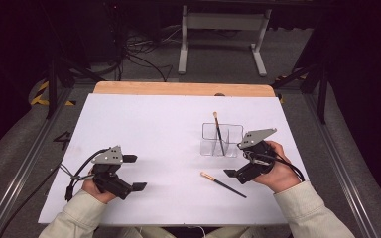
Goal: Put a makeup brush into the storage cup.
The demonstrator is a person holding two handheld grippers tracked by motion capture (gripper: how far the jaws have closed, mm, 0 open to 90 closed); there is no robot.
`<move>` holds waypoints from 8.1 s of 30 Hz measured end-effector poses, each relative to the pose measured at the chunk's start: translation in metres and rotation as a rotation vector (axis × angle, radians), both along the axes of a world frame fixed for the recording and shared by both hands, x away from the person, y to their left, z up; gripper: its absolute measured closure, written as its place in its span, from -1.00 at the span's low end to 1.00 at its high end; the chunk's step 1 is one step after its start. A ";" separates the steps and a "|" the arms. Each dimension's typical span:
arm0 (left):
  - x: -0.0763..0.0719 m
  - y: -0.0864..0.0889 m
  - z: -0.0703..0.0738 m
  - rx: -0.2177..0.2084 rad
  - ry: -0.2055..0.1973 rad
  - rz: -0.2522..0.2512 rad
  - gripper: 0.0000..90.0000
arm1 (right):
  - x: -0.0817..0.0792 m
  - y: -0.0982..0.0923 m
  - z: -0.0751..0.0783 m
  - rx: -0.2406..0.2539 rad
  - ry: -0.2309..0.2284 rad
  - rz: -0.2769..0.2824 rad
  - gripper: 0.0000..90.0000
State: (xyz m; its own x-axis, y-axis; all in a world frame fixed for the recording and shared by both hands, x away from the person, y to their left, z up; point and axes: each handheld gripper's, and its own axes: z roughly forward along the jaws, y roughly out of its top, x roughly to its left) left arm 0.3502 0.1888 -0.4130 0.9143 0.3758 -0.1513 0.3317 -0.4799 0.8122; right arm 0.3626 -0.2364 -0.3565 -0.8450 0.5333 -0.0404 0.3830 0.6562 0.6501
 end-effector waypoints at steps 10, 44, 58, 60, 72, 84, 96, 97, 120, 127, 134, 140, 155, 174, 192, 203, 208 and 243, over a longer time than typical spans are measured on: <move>0.000 -0.001 -0.001 0.005 -0.001 -0.003 -1.00 | 0.002 0.006 -0.009 -0.048 0.040 -0.001 -0.94; 0.000 0.002 0.000 -0.009 -0.005 0.003 -1.00 | 0.007 0.019 -0.051 -0.162 0.123 -0.017 -0.72; 0.001 0.002 0.000 -0.005 -0.003 0.006 -1.00 | 0.007 0.021 -0.064 -0.206 0.184 0.013 -0.23; 0.001 0.002 0.000 -0.003 0.000 0.007 -1.00 | 0.007 0.022 -0.065 -0.205 0.199 0.022 -0.09; 0.002 0.002 -0.001 -0.002 0.010 0.012 -1.00 | 0.006 0.025 -0.071 -0.264 0.189 0.001 0.33; 0.002 0.002 -0.001 0.002 0.011 0.013 -1.00 | 0.005 0.029 -0.069 -0.301 0.202 0.004 0.68; 0.002 0.002 -0.001 0.001 0.011 0.011 -1.00 | 0.006 0.035 -0.067 -0.343 0.229 0.002 0.85; 0.002 0.002 -0.001 0.000 0.012 0.011 -1.00 | 0.006 0.035 -0.067 -0.344 0.228 0.002 0.85; 0.001 0.002 -0.001 -0.009 0.002 0.012 -1.00 | 0.002 0.028 -0.040 -0.232 0.180 -0.001 0.86; 0.001 0.003 0.000 -0.014 -0.003 0.010 -1.00 | -0.001 0.027 -0.027 -0.188 0.138 0.000 0.86; 0.000 0.003 0.000 -0.024 -0.007 0.013 -1.00 | -0.003 0.025 -0.018 -0.140 0.104 0.009 0.86; 0.000 0.004 0.000 -0.031 -0.016 0.020 -1.00 | -0.004 0.023 -0.013 -0.101 0.071 0.013 0.86; -0.001 0.007 -0.001 -0.075 -0.031 0.038 -1.00 | -0.010 0.018 0.003 0.034 -0.033 0.001 0.86; -0.005 0.013 -0.002 -0.104 -0.067 0.065 -1.00 | -0.014 0.011 0.017 0.212 -0.198 -0.020 0.86; -0.011 0.023 -0.004 -0.139 -0.106 0.118 -1.00 | -0.009 0.004 0.022 0.353 -0.263 -0.041 0.86; -0.011 0.027 -0.009 -0.178 -0.118 0.140 -1.00 | -0.005 -0.003 0.020 0.448 -0.311 -0.074 0.86; -0.011 0.027 -0.011 -0.206 -0.112 0.145 -1.00 | -0.004 -0.005 0.020 0.477 -0.346 -0.089 0.86; -0.009 0.027 -0.015 -0.216 -0.116 0.143 -1.00 | 0.015 -0.010 0.016 0.623 -0.468 -0.174 0.85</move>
